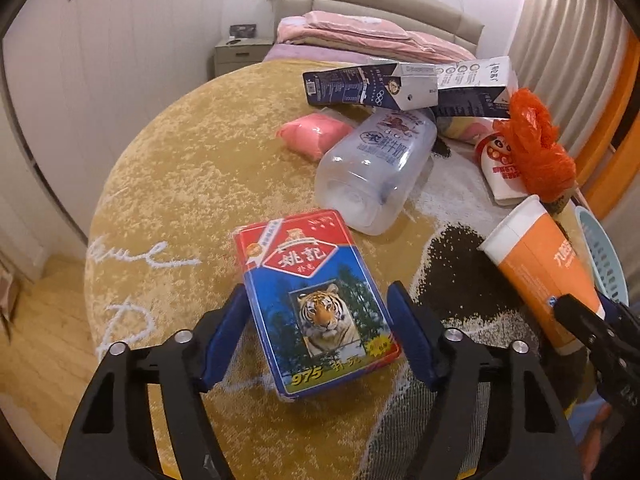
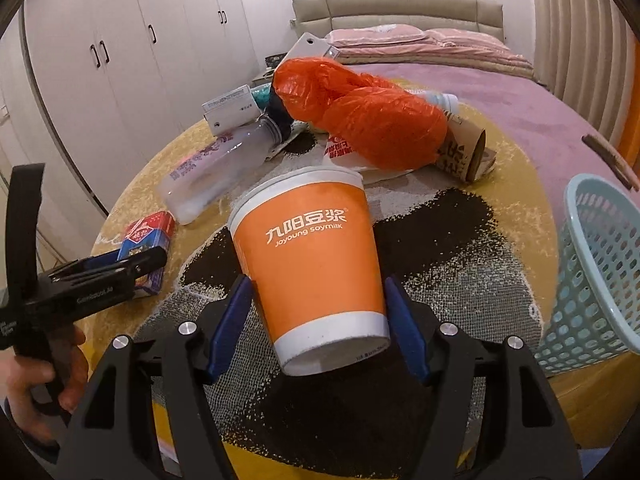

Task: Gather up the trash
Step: 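Close the left tool on the tiger playing-card box while the right tool lifts the cup, then carry the card box and cup over the blue basket and open both tools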

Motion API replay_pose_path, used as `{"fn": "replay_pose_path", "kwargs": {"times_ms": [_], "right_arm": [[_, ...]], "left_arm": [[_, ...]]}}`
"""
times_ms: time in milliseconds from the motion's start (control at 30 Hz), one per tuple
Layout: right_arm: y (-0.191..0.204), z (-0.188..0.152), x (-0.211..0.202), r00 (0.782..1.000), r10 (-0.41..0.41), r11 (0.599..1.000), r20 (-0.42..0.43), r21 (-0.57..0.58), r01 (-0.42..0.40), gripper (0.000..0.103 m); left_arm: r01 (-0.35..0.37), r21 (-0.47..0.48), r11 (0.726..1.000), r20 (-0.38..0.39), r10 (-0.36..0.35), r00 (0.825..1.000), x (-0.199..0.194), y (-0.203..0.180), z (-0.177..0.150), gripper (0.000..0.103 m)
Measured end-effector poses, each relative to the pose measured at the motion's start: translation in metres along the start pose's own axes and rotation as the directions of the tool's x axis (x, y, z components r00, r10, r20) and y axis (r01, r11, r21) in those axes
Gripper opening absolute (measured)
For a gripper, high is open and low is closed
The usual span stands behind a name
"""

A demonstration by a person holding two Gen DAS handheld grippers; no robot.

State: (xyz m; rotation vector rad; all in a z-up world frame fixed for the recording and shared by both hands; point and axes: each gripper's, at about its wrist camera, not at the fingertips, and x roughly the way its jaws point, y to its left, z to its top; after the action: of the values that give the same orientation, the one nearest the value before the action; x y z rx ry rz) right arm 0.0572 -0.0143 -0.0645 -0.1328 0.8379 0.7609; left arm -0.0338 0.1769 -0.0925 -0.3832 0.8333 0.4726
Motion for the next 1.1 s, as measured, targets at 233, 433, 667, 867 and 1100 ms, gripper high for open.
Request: {"fn": "replay_pose_path", "kwargs": {"times_ms": [233,433,667,867,1100], "right_arm": [[-0.008,0.0,0.003,0.998,0.064,0.997,-0.024,0.034,-0.063,0.063],[-0.013,0.003,-0.024,0.995,0.082,0.996,0.059,0.038,-0.085,0.063],[-0.047,0.015,-0.08,0.978,0.009,0.994,0.21,0.108,-0.032,0.063],[-0.121,0.013,-0.122,0.93,-0.235,0.946,0.281,0.286,0.153,0.063],[-0.22,-0.004,-0.141,0.864,-0.469,0.802,0.185,0.499,0.328,0.063]], "left_arm": [[0.06,0.025,0.998,0.071,-0.062,0.996,-0.025,-0.007,-0.003,0.063],[0.132,0.067,0.989,0.156,-0.141,0.978,-0.055,-0.029,0.004,0.063],[0.223,0.186,0.957,0.24,-0.264,0.934,-0.082,-0.078,0.029,0.063],[0.329,0.324,0.887,0.223,-0.409,0.885,-0.076,-0.162,0.051,0.063],[0.49,0.424,0.761,0.066,-0.566,0.822,-0.037,-0.274,0.069,0.063]]}}
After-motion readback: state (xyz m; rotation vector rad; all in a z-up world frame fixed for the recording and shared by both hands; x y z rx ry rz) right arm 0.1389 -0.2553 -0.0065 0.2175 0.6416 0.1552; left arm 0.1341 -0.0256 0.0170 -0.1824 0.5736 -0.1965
